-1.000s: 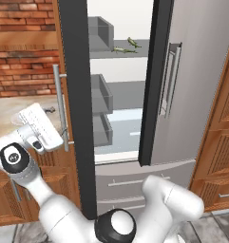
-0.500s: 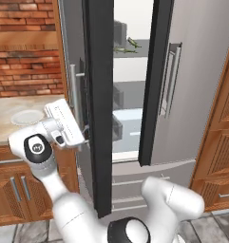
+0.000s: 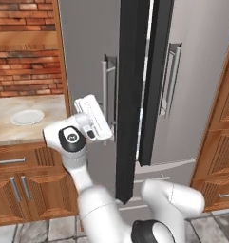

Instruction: Place the fish on the counter behind the older fish on the same shelf of the fridge to maintain FIFO order. Close the fridge door when finished.

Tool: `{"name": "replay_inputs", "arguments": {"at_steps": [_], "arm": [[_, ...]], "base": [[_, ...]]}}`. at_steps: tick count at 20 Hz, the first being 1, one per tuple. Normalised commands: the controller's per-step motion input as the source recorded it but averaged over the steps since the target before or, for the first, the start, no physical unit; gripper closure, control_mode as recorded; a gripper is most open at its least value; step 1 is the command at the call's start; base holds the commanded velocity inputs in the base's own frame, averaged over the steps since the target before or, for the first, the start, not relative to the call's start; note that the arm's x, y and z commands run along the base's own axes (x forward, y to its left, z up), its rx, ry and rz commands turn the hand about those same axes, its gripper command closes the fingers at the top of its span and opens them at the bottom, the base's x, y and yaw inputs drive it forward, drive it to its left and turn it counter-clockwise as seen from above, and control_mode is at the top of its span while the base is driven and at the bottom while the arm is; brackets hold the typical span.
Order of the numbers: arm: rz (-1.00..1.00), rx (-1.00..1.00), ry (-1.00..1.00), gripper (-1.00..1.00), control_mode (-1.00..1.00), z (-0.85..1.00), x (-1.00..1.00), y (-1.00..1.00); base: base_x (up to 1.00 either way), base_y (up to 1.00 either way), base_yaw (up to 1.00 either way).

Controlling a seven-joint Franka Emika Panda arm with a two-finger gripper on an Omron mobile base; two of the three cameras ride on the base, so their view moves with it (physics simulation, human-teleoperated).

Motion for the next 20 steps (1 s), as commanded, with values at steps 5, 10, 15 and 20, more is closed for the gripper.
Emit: {"name": "replay_inputs", "arguments": {"at_steps": [5,10,15,20], "arm": [[0.07,0.01,-0.06,-1.00,-1.00,0.13,0.35,-0.93],[0.11,0.00,-0.09,-1.00,-1.00,0.11,0.39,-0.81],[0.12,0.00,-0.09,-1.00,-1.00,0.11,0.39,-0.68],[0.12,0.00,-0.05,-1.00,-1.00,0.09,0.42,-0.65]], "base": [[0.00,0.00,0.00],[0.00,0.00,0.00],[0.00,0.00,0.00],[0.00,0.00,0.00]]}}
